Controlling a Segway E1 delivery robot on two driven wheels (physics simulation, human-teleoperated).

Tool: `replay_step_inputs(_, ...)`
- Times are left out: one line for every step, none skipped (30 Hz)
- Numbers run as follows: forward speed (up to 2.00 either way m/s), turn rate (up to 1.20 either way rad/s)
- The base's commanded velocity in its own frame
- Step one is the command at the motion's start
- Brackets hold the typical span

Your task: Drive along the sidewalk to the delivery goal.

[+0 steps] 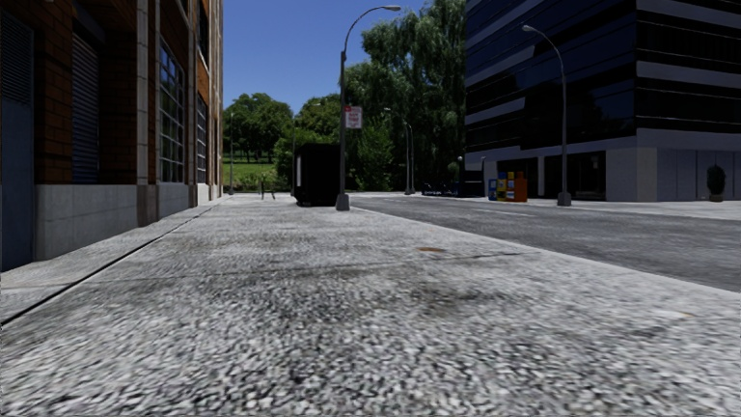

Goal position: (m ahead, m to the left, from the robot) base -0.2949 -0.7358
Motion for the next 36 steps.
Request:
replay_step_inputs(2.0, -1.2)
replay_step_inputs(2.0, -1.2)
replay_step_inputs(2.0, -1.2)
replay_step_inputs(2.0, -1.2)
replay_step_inputs(2.0, -1.2)
replay_step_inputs(2.0, -1.2)
replay_step_inputs(2.0, -1.18)
replay_step_inputs(2.0, -1.18)
replay_step_inputs(2.0, -0.37)
replay_step_inputs(2.0, 0.0)
replay_step_inputs(1.88, 0.0)
replay_step_inputs(0.97, 0.0)
replay_step_inputs(0.16, 0.0)
replay_step_inputs(0.16, 0.0)
replay_step_inputs(0.0, 0.0)
replay_step_inputs(0.0, 0.0)
replay_step_inputs(0.0, 0.0)
replay_step_inputs(0.0, 0.0)
replay_step_inputs(0.0, 0.0)
replay_step_inputs(0.0, 0.0)
replay_step_inputs(0.0, 0.0)
replay_step_inputs(0.0, 0.0)
replay_step_inputs(0.0, 0.0)
replay_step_inputs(0.0, 0.0)
replay_step_inputs(0.0, 0.0)
replay_step_inputs(0.0, 0.0)
replay_step_inputs(0.0, 0.0)
replay_step_inputs(0.0, 0.0)
replay_step_inputs(0.0, 0.0)
replay_step_inputs(0.0, 0.0)
replay_step_inputs(0.0, 0.0)
replay_step_inputs(0.0, 0.0)
replay_step_inputs(0.0, 0.0)
replay_step_inputs(0.0, 0.0)
replay_step_inputs(0.0, 0.0)
replay_step_inputs(0.0, 0.0)
